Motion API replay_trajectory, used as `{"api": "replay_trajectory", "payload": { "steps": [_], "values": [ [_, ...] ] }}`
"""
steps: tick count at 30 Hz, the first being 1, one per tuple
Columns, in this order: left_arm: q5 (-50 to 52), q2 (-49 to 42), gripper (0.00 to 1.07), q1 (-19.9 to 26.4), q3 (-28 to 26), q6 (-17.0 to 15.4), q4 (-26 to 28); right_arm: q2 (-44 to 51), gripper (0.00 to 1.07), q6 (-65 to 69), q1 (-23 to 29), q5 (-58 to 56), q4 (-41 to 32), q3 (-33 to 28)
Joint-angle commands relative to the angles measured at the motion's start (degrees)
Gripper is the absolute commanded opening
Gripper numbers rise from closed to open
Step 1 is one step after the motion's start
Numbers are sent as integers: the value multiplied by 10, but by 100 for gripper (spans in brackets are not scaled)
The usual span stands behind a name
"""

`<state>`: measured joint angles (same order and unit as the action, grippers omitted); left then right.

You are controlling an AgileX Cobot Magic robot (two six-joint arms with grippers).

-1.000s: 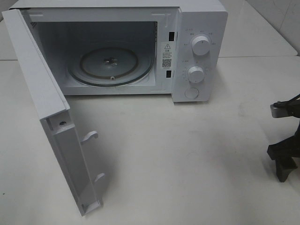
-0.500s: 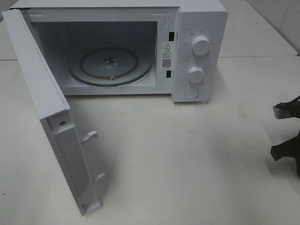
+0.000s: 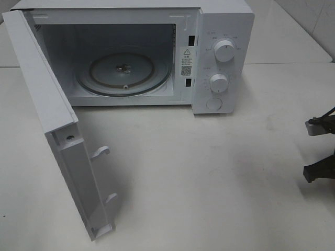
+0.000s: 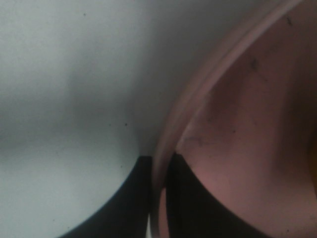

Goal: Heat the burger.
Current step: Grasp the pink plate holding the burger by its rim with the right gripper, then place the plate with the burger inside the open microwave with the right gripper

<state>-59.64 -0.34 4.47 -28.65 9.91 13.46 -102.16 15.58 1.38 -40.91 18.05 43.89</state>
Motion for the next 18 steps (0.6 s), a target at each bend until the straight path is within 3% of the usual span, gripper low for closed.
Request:
{"api": "replay_trajectory", "payload": {
  "steps": [1,6,18],
  "values": [
    [1,-10,100,-1,1,2,3,11,0,29,11,-15,22,-4],
    [1,-10,100,-1,1,2,3,29,0,83,53,-56,81,-4],
    [1,-10,100,-1,1,2,3,29,0,131,126,-115,141,-4]
  ]
}}
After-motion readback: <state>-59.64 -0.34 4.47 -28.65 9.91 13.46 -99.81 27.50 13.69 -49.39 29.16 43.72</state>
